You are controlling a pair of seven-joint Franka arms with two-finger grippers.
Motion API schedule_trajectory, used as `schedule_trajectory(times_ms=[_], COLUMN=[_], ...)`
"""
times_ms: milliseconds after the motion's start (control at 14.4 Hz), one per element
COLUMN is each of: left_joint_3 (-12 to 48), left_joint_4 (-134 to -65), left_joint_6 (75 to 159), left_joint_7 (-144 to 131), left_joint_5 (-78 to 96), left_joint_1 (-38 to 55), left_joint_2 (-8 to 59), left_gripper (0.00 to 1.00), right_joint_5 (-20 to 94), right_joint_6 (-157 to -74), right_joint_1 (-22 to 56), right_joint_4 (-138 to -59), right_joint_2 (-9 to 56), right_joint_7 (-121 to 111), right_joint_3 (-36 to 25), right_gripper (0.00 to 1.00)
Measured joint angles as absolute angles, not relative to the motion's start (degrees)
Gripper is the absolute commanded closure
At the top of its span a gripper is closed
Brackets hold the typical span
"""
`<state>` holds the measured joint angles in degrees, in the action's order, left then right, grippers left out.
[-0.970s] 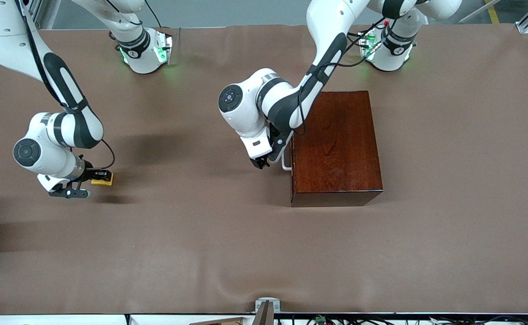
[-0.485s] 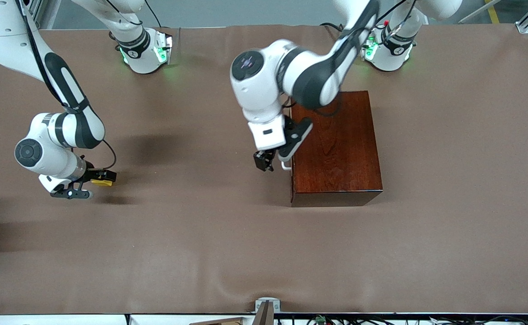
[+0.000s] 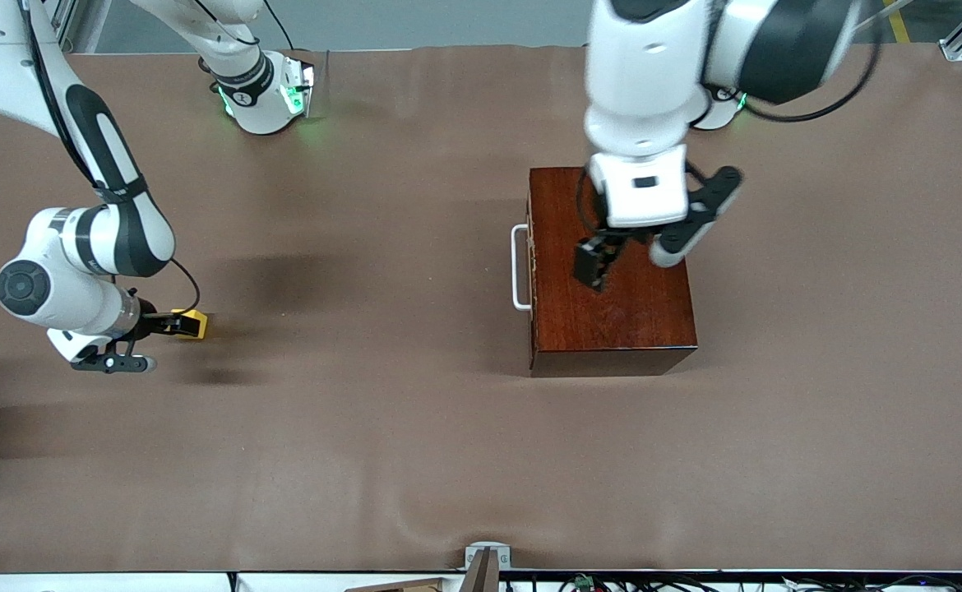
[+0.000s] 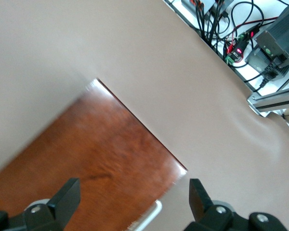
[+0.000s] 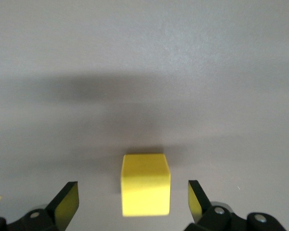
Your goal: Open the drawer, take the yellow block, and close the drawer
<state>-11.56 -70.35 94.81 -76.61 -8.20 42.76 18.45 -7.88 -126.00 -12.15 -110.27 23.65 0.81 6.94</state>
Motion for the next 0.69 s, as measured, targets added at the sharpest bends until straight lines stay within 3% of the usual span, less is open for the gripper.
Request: schedule_trajectory(times_ms=[693], left_joint_3=[-11.28], left_joint_4=[-72.89], left_joint_6=[88.81], left_joint_7=[-38.41], left_joint_5=[-8.12], left_joint_1=[29.02], left_joint_2=[10.71], left_gripper=[0.00], right_joint_5=[-5.32], right_joint_6=[-96.13], right_joint_1=[-11.82], right_joint_4=[-88.29], right_joint_2=[19.09], right_joint_7=[0.83], right_joint_3=[11.21], right_gripper=[0.00])
